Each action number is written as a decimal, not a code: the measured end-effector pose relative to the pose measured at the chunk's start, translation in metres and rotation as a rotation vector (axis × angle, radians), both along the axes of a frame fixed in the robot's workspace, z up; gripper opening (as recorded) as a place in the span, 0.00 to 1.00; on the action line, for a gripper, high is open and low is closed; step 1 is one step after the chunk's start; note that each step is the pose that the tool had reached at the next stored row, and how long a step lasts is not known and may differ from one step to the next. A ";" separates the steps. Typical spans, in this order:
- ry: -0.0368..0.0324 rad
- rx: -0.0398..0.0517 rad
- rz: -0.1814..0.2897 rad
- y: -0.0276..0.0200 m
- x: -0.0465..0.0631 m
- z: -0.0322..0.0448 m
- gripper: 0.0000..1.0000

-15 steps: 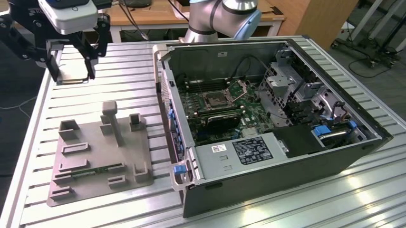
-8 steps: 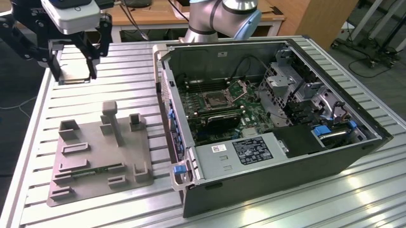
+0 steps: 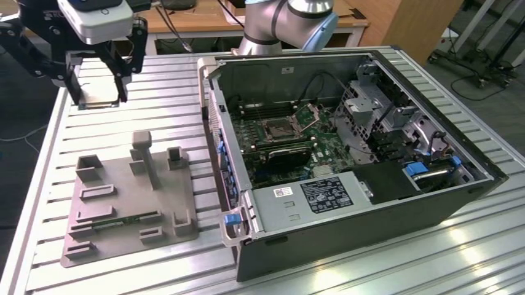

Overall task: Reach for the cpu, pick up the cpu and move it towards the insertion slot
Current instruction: 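Pick up the cpu and move it towards the insertion slot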

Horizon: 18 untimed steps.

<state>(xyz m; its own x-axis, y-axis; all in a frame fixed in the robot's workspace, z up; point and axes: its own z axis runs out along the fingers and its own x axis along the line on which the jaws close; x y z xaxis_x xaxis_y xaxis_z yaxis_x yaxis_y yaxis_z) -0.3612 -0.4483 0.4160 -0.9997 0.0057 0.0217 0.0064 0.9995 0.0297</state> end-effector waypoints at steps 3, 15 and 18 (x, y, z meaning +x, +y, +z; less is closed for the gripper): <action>0.0000 0.0000 0.000 0.0000 0.001 -0.0001 0.55; 0.0000 0.0000 0.000 0.0000 0.004 -0.0009 0.55; 0.0000 0.0000 0.000 0.0000 0.005 -0.0010 0.55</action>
<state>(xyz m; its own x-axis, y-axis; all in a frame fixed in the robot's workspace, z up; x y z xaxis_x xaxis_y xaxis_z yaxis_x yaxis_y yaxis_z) -0.3565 -0.4483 0.4150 -0.9997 0.0056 0.0217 0.0063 0.9995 0.0297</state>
